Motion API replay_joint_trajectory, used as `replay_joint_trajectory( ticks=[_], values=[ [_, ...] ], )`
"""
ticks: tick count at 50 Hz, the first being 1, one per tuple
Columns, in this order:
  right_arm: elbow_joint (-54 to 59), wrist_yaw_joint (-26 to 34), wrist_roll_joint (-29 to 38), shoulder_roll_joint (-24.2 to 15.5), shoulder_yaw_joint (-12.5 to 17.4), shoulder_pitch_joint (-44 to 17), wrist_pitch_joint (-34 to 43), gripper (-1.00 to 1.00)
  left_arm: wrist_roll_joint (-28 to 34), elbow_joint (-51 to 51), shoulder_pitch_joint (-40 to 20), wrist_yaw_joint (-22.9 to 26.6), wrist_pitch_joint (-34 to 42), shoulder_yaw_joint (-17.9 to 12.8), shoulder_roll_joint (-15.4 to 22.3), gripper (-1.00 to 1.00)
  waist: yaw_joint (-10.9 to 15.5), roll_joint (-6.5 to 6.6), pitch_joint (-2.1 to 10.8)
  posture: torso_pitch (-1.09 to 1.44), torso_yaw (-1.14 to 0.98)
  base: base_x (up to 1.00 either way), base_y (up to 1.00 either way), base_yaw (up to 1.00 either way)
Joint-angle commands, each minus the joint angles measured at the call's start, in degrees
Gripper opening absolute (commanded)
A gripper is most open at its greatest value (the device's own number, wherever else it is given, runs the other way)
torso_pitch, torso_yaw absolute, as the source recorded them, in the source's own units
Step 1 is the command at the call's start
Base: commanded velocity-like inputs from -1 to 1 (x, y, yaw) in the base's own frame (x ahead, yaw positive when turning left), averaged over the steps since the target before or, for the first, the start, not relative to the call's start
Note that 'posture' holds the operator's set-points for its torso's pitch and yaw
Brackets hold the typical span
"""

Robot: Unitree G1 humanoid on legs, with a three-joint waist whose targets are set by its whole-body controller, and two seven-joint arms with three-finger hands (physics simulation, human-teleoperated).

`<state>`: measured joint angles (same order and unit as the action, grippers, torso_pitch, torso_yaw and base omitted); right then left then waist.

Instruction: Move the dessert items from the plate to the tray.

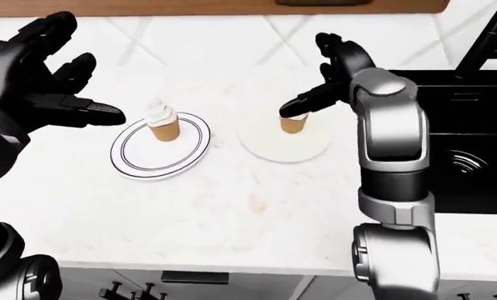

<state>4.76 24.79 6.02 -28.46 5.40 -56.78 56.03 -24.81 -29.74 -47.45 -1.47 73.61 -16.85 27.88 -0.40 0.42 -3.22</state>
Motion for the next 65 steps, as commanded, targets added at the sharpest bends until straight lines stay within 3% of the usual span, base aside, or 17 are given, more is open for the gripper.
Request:
replay_joint_trajectory(
  ticks=[1,16,33,38,48,54,59,65],
  values=[
    [-1.27,2.91,3.33,0.39,0.48,-1.83,-2.61,1.00,0.47,-0.87,-1.39,-0.16,-1.85,-0.45,0.42,1.00,0.04,-0.14,1.52,0.00,0.00,0.00,0.00,0.00],
    [14.96,5.82,17.19,5.01,-0.52,-4.68,-14.78,1.00,2.08,-0.13,-0.55,0.97,-3.26,-0.28,-0.13,1.00,-0.19,0.42,1.75,0.00,0.00,0.00,0.00,0.00],
    [24.58,3.40,22.25,6.43,-0.13,-4.31,-21.50,1.00,3.06,-0.23,1.80,1.73,-4.97,-0.40,-0.75,1.00,-0.04,0.61,2.23,0.00,0.00,0.00,0.00,0.00],
    [26.53,2.28,22.17,6.62,0.06,-4.53,-22.45,0.83,3.41,-0.12,2.70,2.12,-5.72,-0.28,-0.93,1.00,0.00,0.62,2.29,0.00,0.00,0.00,0.00,0.00],
    [29.86,0.19,22.02,6.78,-0.27,-5.29,-24.67,0.67,3.82,-0.23,3.34,2.61,-5.95,-0.50,-1.09,1.00,0.08,0.61,2.50,0.00,0.00,0.00,0.00,0.00],
    [31.28,-0.79,21.98,6.58,0.00,-5.29,-25.92,0.36,4.21,0.25,3.54,2.93,-6.64,-0.33,-1.14,1.00,0.10,0.58,2.57,0.00,0.00,0.00,0.00,0.00],
    [30.44,-0.70,22.27,6.42,-0.12,-5.21,-25.60,0.26,4.25,0.00,3.46,3.06,-6.25,-0.47,-1.13,1.00,0.13,0.49,2.65,0.00,0.00,0.00,0.00,0.00],
    [30.44,-0.88,22.65,6.45,-0.26,-5.72,-25.95,0.01,4.55,-0.13,4.00,3.29,-6.55,-0.37,-1.23,1.00,0.08,0.47,2.63,0.00,0.00,0.00,0.00,0.00]
  ],
)
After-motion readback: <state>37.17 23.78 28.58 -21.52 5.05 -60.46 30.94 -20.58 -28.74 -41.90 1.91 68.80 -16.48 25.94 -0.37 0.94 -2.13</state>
